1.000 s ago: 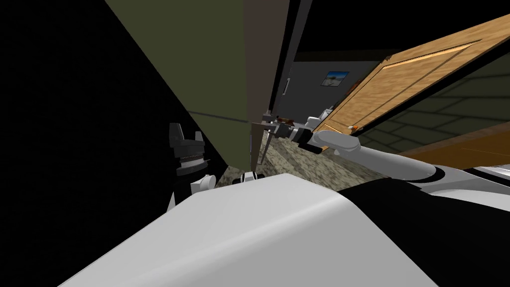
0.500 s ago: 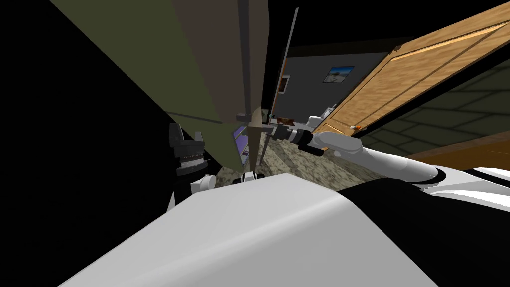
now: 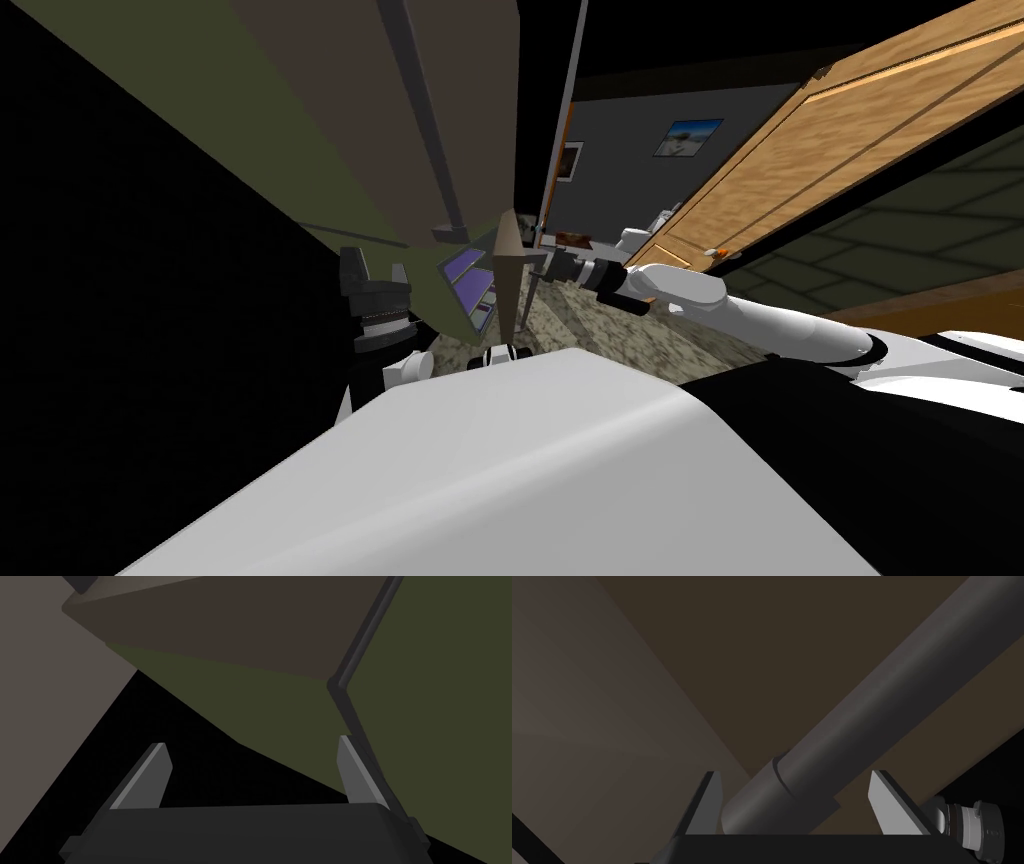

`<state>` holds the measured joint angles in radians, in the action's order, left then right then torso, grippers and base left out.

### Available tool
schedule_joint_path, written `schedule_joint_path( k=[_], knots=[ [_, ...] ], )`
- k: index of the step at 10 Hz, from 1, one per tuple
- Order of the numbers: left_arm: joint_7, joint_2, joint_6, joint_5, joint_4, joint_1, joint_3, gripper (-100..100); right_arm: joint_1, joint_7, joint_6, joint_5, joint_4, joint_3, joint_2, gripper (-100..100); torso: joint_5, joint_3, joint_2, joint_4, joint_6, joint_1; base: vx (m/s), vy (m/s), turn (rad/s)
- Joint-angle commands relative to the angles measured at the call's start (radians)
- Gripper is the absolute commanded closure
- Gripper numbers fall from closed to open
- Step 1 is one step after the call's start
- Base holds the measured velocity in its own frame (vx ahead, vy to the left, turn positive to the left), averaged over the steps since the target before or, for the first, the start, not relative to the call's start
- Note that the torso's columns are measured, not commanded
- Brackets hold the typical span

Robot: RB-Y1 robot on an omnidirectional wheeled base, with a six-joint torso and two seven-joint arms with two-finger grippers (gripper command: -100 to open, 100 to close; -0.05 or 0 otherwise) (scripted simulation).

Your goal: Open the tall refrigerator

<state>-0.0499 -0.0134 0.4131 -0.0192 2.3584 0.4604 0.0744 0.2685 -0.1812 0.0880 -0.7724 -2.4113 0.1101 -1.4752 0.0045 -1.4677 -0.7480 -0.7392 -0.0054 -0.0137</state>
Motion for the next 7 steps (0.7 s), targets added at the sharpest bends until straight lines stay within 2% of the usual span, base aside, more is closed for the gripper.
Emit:
schedule_joint_path(
  k=[1, 7],
  knots=[
    [0.000, 0.000, 0.000, 0.000, 0.000, 0.000, 0.000, 0, 0.031, -0.002, 0.021, -0.002, -0.037, 0.019, 0.000, 100, 0.000, 0.001, -0.002, -0.001, 0.002, 0.000, -0.003, -0.098, -0.003],
    [0.000, 0.000, 0.000, 0.000, 0.000, 0.000, 0.000, 0, 0.031, -0.002, 0.021, -0.002, -0.037, 0.019, 0.000, 100, 0.000, 0.003, -0.004, -0.002, 0.001, -0.001, 0.000, -0.002, -0.002]
  ],
)
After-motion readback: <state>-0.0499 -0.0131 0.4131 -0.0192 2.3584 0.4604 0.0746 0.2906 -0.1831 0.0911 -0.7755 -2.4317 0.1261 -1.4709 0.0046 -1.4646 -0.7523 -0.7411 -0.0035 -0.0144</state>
